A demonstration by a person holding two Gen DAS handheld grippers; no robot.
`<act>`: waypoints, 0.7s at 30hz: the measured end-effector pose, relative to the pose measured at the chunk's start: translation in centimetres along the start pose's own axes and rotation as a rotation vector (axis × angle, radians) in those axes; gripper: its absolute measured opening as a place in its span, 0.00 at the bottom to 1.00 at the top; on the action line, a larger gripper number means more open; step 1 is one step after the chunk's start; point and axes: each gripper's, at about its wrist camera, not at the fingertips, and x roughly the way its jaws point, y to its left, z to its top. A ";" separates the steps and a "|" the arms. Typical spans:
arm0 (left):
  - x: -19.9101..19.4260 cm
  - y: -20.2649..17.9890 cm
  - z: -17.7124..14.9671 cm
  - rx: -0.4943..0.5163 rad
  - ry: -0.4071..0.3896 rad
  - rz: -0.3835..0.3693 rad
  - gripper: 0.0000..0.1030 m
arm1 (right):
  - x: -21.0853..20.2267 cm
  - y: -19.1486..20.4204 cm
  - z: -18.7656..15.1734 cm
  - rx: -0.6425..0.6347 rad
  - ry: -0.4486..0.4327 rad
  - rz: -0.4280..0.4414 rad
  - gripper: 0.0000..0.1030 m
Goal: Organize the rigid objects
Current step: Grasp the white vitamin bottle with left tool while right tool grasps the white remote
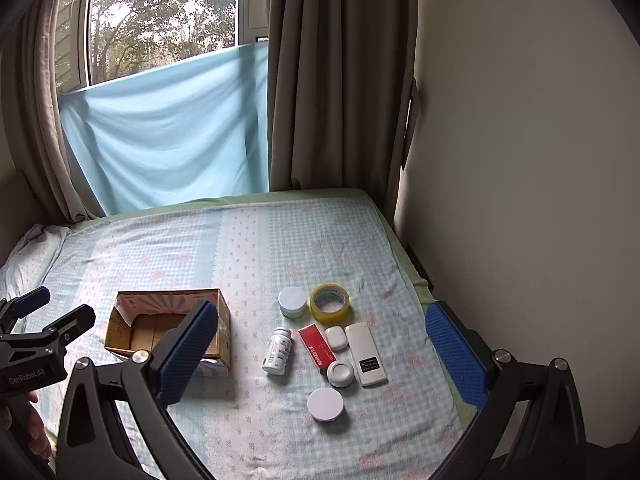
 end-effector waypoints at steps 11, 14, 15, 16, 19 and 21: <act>16.1 -6.6 -0.8 0.036 0.223 0.005 1.00 | 16.5 -6.8 -3.0 -0.031 0.280 -0.040 1.00; 21.2 -8.2 -1.2 0.037 0.288 -0.002 1.00 | 22.4 -8.8 -4.3 -0.034 0.376 -0.049 1.00; 22.8 -8.7 -1.4 0.044 0.313 0.002 1.00 | 24.0 -9.2 -4.7 -0.035 0.410 -0.046 1.00; 24.3 -9.1 -1.6 0.053 0.334 0.006 1.00 | 25.9 -9.5 -5.3 -0.039 0.451 -0.045 1.00; 28.8 -9.9 -2.4 0.084 0.394 0.029 1.00 | 31.0 -10.1 -7.3 -0.063 0.554 -0.041 1.00; 31.5 -9.9 -3.0 0.103 0.440 0.047 1.00 | 33.4 -10.2 -8.4 -0.084 0.594 -0.034 1.00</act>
